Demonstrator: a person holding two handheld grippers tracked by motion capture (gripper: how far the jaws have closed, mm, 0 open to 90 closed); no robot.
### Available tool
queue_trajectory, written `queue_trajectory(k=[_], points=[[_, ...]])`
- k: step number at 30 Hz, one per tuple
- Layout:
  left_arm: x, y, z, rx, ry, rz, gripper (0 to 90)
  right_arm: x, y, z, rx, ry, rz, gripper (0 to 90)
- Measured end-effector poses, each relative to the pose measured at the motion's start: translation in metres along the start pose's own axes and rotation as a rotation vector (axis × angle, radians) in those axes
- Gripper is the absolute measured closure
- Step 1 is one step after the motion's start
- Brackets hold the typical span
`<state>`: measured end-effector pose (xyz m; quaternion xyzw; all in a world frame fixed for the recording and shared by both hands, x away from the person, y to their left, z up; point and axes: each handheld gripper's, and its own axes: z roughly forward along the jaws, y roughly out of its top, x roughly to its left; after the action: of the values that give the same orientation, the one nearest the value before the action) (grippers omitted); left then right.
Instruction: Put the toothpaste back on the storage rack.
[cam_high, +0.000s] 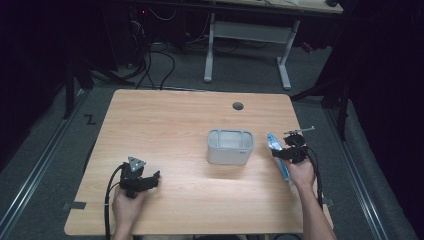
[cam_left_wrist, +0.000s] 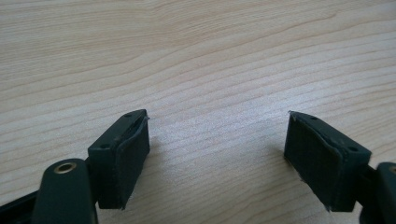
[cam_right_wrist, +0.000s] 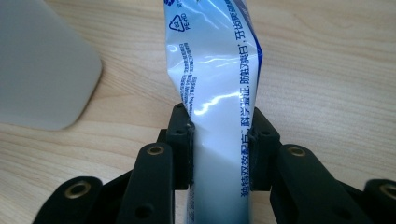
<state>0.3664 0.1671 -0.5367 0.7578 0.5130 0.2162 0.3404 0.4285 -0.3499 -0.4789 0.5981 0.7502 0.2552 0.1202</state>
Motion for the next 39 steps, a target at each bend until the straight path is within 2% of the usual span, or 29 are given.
queue_trajectory(k=[5,14,20,27,37,39], points=[[0.000,0.000,0.000,0.000,0.000,-0.001,22.9,0.000,0.000,-0.011,-0.051,0.015,-0.001,68.5],[0.000,0.000,0.000,0.004,0.001,0.004,22.6,0.000,-0.001,-0.028,-0.102,0.020,-0.007,68.3],[-0.001,0.000,0.000,0.003,0.002,0.006,22.6,0.002,-0.002,-0.033,-0.124,0.022,-0.022,68.0],[-0.001,0.000,0.000,0.003,0.002,0.006,22.7,0.006,-0.003,-0.034,-0.134,0.001,-0.042,67.9],[-0.001,0.000,0.000,0.003,0.002,0.006,22.7,0.013,-0.005,-0.041,-0.159,0.012,-0.069,67.4],[-0.001,0.000,0.000,0.003,0.003,0.006,22.7,0.015,-0.006,-0.042,-0.170,-0.002,-0.073,67.3]])
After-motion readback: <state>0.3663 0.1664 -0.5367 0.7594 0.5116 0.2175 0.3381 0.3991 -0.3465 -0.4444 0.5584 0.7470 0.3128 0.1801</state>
